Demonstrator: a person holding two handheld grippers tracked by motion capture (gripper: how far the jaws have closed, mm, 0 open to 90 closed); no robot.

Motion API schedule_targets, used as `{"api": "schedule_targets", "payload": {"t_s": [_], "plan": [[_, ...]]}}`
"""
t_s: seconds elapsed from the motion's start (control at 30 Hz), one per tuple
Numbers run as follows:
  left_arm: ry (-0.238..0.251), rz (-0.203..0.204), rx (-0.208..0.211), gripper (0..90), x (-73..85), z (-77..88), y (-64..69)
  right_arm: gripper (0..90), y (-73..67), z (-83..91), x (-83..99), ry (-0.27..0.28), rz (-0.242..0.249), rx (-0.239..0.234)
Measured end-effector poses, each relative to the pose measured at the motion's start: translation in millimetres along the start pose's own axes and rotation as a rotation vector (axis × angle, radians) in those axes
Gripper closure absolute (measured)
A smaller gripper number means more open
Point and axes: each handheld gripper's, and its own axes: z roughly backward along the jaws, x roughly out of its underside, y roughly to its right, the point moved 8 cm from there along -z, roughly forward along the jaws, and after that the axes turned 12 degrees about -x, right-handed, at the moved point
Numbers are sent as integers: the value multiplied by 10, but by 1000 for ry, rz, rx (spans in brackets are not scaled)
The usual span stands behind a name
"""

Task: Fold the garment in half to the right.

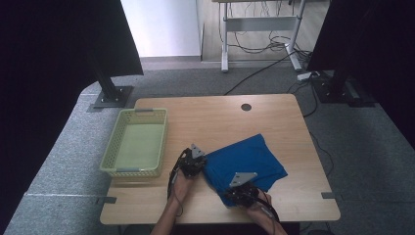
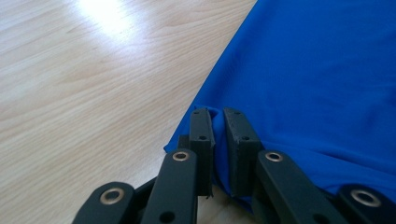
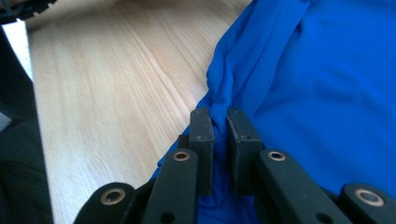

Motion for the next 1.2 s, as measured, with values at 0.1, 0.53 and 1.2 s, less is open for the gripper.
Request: {"api": "schedule_targets", "payload": {"t_s": [0.1, 0.53, 1.2], "plan": [[6, 18, 3, 822, 62, 51, -47, 817, -48, -52, -24, 6, 2, -17], [2, 37, -7, 822, 247, 221, -197, 815, -239, -250, -133, 0, 37, -84], [115, -3, -29, 843, -164, 250, -81, 819, -156, 176, -213, 85, 46, -21]]}}
